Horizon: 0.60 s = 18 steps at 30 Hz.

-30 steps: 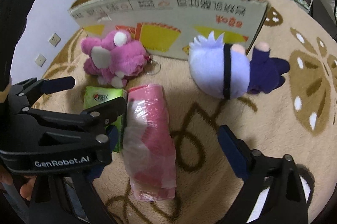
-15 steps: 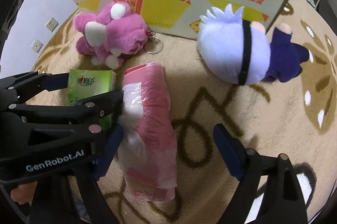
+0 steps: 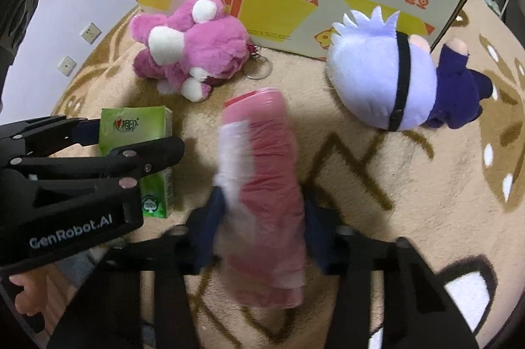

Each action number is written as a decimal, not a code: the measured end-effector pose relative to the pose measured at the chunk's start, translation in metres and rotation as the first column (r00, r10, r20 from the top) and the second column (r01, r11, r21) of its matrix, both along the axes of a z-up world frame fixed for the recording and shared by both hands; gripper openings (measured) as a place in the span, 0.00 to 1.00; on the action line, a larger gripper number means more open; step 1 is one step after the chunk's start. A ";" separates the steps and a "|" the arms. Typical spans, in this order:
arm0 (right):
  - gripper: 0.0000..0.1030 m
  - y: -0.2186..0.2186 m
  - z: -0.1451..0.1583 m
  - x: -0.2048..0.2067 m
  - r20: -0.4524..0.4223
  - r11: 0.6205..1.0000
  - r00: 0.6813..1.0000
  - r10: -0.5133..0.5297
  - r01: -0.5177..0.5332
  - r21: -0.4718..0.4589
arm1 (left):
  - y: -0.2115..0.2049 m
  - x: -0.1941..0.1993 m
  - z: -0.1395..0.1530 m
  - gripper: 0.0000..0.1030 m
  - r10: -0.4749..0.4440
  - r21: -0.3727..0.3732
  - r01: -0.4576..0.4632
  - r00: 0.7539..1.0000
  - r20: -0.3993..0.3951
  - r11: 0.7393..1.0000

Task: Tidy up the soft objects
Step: 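Grasp the pink wrapped package with the right tool while the left tool grasps the green tissue pack, then lift the pink package and green tissue pack and carry both over the box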

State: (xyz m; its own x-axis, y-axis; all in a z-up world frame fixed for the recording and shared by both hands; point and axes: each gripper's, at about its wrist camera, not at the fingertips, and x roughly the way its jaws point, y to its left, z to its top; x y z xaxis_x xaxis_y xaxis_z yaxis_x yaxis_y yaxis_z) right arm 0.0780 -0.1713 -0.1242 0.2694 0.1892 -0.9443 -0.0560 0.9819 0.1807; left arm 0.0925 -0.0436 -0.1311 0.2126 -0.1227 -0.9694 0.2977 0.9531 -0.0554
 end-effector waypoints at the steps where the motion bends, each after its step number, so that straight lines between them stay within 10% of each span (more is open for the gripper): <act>1: 0.45 -0.002 0.001 -0.001 0.001 1.000 1.000 0.000 0.000 0.006 | 0.001 -0.001 0.001 0.55 0.001 0.006 -0.001 1.000 0.011 1.000; 4: 0.43 -0.004 0.003 -0.002 0.005 1.000 1.000 -0.006 0.006 0.012 | 0.004 0.000 0.007 0.55 0.003 0.015 -0.004 0.999 0.033 1.000; 8: 0.17 -0.014 0.017 -0.007 0.063 0.999 0.997 -0.032 0.030 0.035 | 0.009 -0.003 0.015 0.54 0.009 0.030 -0.011 0.998 0.070 0.999; 18: 0.15 -0.040 0.047 -0.021 0.169 0.990 0.977 -0.132 0.123 0.063 | 0.017 -0.002 0.051 0.54 0.041 0.022 -0.045 0.983 0.181 0.999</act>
State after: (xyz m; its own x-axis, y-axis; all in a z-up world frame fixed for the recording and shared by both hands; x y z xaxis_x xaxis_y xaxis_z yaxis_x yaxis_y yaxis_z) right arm 0.0573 -0.2115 -0.0769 0.4527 0.1898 -0.8712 0.0344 0.9726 0.2298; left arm 0.0904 -0.0265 -0.0798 0.3890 -0.0853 -0.9173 0.2594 0.9656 0.0202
